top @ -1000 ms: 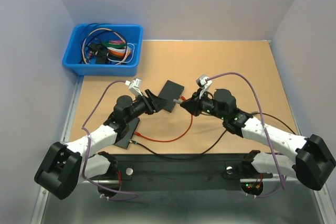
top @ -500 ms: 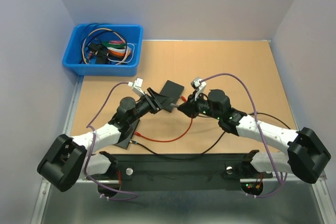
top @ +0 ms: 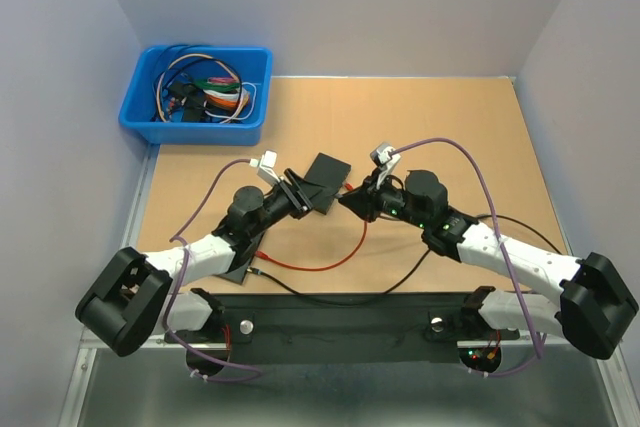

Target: Insert the plug into the switch port

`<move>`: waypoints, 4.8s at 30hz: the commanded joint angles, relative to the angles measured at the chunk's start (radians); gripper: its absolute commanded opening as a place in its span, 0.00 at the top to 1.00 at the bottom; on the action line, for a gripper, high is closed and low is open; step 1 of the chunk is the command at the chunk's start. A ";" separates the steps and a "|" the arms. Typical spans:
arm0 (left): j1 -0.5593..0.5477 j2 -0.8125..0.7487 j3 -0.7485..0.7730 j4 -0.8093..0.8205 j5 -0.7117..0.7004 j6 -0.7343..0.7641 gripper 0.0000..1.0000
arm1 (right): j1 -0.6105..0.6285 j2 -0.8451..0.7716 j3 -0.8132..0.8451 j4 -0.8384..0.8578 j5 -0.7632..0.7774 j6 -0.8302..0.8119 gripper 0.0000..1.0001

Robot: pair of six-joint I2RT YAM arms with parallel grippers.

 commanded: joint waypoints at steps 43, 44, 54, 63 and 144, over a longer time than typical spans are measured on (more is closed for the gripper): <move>-0.025 -0.018 0.029 0.124 -0.008 -0.013 1.00 | 0.012 0.065 0.140 -0.031 0.012 -0.071 0.60; -0.023 -0.016 0.029 0.122 -0.008 -0.013 1.00 | 0.012 0.065 0.139 -0.031 0.014 -0.070 0.61; -0.025 0.004 0.038 0.121 -0.010 -0.013 1.00 | 0.013 0.052 0.128 -0.033 0.009 -0.061 0.71; -0.025 0.008 0.057 0.099 -0.019 -0.005 1.00 | 0.012 0.067 0.111 -0.031 0.021 -0.067 0.74; 0.311 0.586 0.397 -0.202 0.061 0.512 0.47 | 0.012 0.567 0.226 -0.071 0.371 -0.026 1.00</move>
